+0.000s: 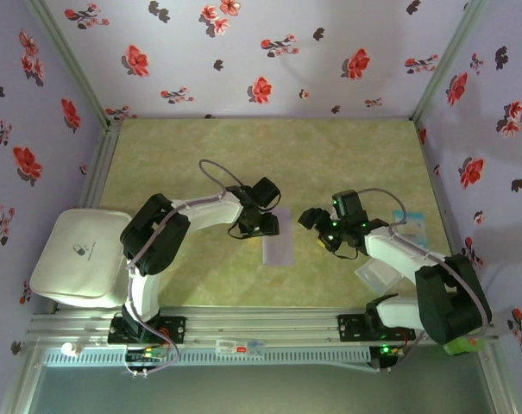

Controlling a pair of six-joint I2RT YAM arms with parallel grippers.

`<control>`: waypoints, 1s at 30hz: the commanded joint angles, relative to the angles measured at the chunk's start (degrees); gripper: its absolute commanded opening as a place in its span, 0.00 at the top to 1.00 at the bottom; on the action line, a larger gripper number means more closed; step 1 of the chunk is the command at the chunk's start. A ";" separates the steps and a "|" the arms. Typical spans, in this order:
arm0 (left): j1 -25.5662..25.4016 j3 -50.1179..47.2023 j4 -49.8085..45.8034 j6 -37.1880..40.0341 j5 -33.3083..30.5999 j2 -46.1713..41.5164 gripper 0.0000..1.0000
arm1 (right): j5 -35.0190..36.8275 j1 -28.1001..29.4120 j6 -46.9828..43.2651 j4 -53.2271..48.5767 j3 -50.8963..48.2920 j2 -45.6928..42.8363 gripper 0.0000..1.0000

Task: Fold a paper plane with a square sheet of paper (pick it up from the middle)
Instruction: First fold the square sheet of paper in half at the center of the table.

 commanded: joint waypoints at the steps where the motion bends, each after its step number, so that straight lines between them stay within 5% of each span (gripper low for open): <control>1: -0.38 -2.99 3.19 2.28 -1.24 6.71 0.42 | 0.16 0.47 -1.24 -0.42 1.97 0.32 0.21; 30: -0.29 -2.54 3.43 0.59 -1.15 7.83 0.41 | -0.21 1.86 -1.42 0.19 3.80 3.17 0.27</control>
